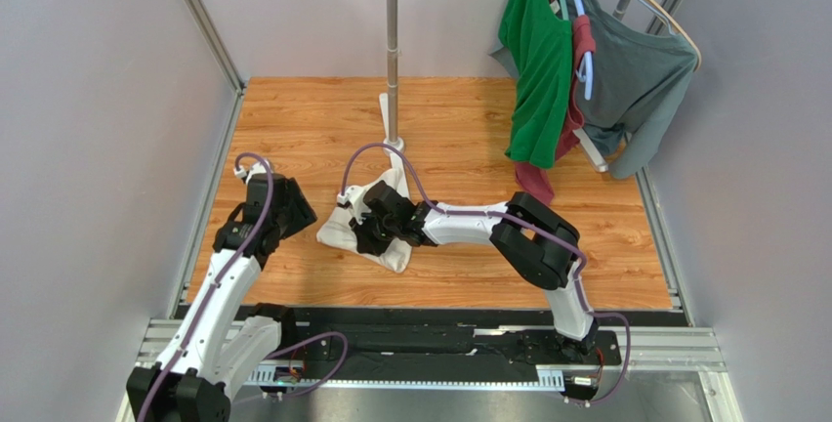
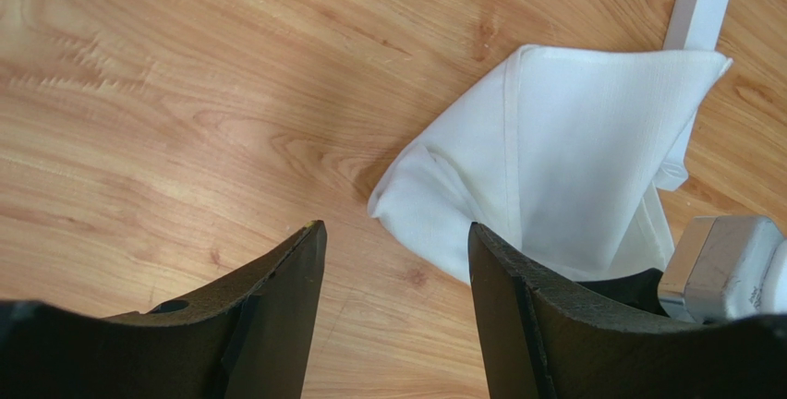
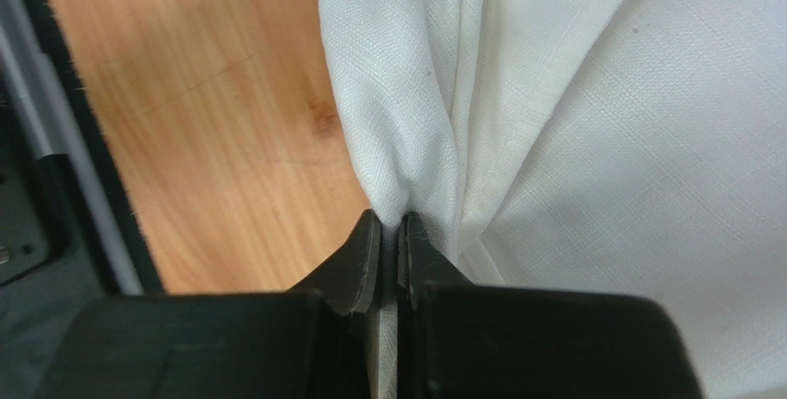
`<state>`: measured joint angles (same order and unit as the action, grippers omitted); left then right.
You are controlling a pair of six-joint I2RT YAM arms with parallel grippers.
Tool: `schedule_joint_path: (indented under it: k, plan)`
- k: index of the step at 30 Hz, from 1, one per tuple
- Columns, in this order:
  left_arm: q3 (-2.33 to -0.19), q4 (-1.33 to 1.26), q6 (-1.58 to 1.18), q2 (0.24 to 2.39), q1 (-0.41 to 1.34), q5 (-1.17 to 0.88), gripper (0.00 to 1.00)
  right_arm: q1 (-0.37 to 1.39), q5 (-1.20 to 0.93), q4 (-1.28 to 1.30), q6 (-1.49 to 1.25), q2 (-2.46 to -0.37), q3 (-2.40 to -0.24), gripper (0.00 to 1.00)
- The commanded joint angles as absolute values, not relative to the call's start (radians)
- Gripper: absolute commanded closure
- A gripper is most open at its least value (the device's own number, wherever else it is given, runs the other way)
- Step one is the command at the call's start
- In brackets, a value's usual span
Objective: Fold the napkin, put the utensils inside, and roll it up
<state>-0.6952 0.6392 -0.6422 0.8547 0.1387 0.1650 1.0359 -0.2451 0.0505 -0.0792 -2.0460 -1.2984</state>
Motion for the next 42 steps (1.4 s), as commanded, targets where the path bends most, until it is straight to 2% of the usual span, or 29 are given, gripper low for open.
schedule_joint_path:
  k: [1,7,19,42]
  plan:
    - [-0.631,0.684,-0.699,0.772,0.132,0.229,0.33,1.051,-0.460,0.224,-0.193,-2.100,-1.287,1.00]
    - [-0.581,0.695,-0.724,0.709,0.132,0.224,0.34,1.037,-0.598,0.140,-0.331,-2.123,-1.315,1.00]
    - [-0.518,0.601,-0.713,0.785,0.132,0.129,0.38,0.911,-0.771,-0.083,-0.534,-2.221,-1.282,1.00]
    - [-0.499,0.434,-0.709,1.058,0.135,0.008,0.48,0.828,-0.819,-0.183,-0.612,-2.304,-1.281,1.00]
